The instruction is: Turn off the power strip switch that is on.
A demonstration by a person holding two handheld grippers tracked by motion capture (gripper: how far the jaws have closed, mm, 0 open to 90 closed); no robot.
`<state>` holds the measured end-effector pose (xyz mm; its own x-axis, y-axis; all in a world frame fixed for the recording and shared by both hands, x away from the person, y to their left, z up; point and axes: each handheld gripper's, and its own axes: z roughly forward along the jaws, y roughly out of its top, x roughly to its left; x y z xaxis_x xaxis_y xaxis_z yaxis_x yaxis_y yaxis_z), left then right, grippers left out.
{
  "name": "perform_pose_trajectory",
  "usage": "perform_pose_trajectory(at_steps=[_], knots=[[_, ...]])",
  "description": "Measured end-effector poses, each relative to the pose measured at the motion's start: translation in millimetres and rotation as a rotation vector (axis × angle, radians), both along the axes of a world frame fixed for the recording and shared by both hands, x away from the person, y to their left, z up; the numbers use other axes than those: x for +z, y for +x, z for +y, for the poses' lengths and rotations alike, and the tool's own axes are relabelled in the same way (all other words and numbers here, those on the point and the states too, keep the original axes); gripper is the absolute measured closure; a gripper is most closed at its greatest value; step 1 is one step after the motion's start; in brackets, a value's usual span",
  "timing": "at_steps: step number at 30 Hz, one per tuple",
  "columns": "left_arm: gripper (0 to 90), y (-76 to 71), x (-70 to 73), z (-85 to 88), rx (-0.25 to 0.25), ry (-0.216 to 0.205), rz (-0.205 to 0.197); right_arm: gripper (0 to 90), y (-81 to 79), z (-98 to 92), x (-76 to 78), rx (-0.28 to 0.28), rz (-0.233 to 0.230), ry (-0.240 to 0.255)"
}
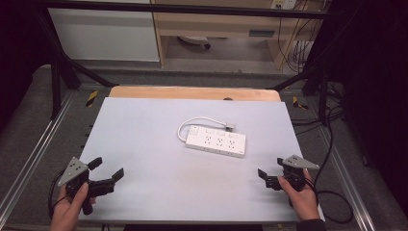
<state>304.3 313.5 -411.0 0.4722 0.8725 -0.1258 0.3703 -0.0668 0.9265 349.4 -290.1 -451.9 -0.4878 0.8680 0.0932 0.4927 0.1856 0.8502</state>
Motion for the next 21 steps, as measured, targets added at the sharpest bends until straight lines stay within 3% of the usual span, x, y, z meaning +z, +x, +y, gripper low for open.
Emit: perform_pose_trajectory(at_steps=[11,20,21], knots=[[4.9,1.0,-1.2,1.5,0.005,-0.006,0.011,6.0,1.3,2.6,1.0,0.019,-0.008,0.029],[4.9,1.1,-1.3,1.9,0.004,-0.004,0.013,5.7,-0.8,3.4,7.8,0.018,-0.059,0.05],[4.9,1.0,-1.3,1.8,0.003,-0.004,0.013,5.6,-1.4,4.6,10.3,0.026,-0.077,0.07]])
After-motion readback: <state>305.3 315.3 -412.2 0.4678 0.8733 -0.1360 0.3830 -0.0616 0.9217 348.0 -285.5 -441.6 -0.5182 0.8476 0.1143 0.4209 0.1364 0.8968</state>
